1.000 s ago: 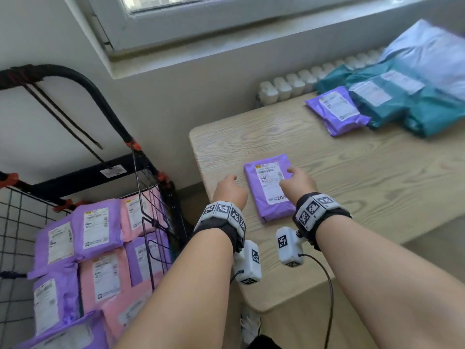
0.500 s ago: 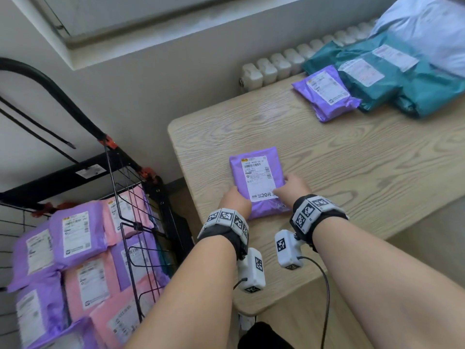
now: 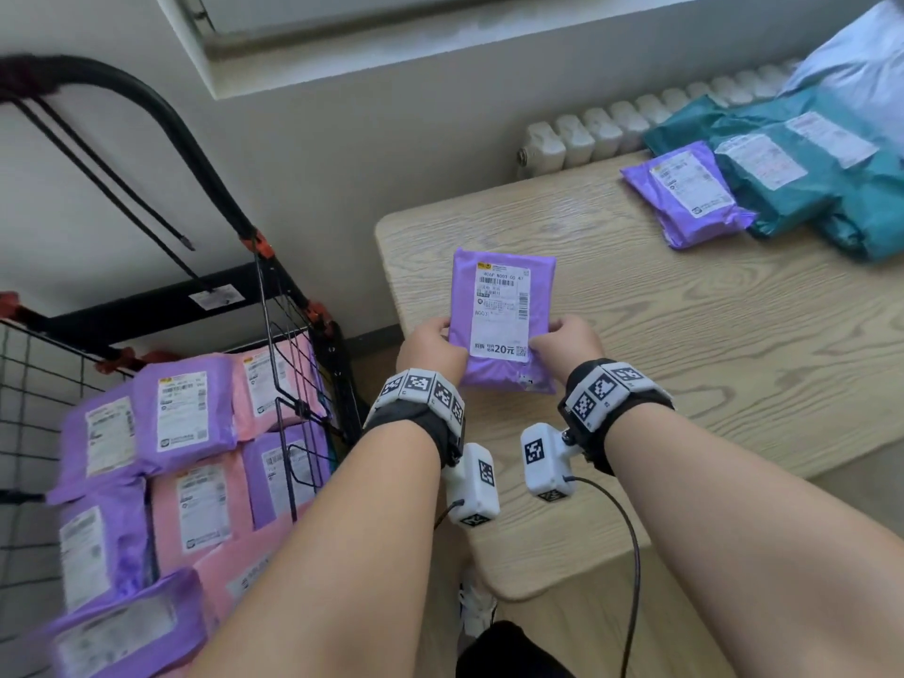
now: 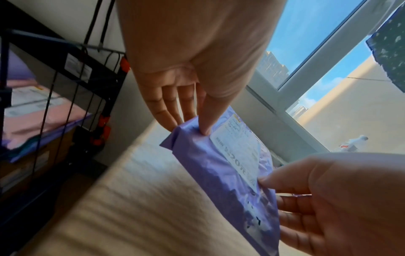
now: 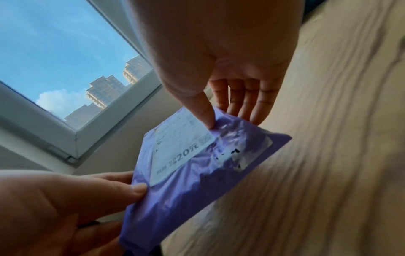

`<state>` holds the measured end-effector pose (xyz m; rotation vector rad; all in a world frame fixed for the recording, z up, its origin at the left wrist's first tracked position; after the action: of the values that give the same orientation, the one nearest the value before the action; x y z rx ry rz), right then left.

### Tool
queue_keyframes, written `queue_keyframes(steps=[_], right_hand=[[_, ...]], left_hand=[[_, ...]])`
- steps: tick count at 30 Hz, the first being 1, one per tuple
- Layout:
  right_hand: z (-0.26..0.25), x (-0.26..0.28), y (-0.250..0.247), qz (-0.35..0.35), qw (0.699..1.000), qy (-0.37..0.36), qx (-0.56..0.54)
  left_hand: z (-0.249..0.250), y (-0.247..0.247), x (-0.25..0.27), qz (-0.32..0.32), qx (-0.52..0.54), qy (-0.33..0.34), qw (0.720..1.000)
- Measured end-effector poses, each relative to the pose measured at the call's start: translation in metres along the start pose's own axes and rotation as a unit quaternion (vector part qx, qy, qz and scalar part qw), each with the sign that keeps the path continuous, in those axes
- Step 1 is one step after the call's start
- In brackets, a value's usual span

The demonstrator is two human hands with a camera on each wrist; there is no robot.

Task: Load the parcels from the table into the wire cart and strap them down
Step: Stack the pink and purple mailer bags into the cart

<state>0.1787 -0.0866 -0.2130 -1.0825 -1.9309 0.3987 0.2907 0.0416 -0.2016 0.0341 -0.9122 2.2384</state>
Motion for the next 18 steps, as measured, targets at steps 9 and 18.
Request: queue_keyframes(steps=[9,18], right_hand=[[-0.104,0.059,0.085,-0.032,0.996,-0.075,-0.037],[-0.183,0.128,0.222,-0.084,0.986,-0.143,0.017]], left_hand=[[-0.060,-0.121,-0.006,0.145,0.016,-0.009,0.989],[-0.179,-0.232,-0.002,0.229,0.066,-0.104,0.966]])
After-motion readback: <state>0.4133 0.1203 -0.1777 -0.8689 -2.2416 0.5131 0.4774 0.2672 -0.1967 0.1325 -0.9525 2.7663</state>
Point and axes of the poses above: each hand's wrist, its own x-axis away from the middle knuckle, its own y-axis out of the palm, z = x × y, the point moved 1 cm from there along -x, towards the middle knuckle, and after that the axes turned 7 degrees about y, right-handed, at the moved point
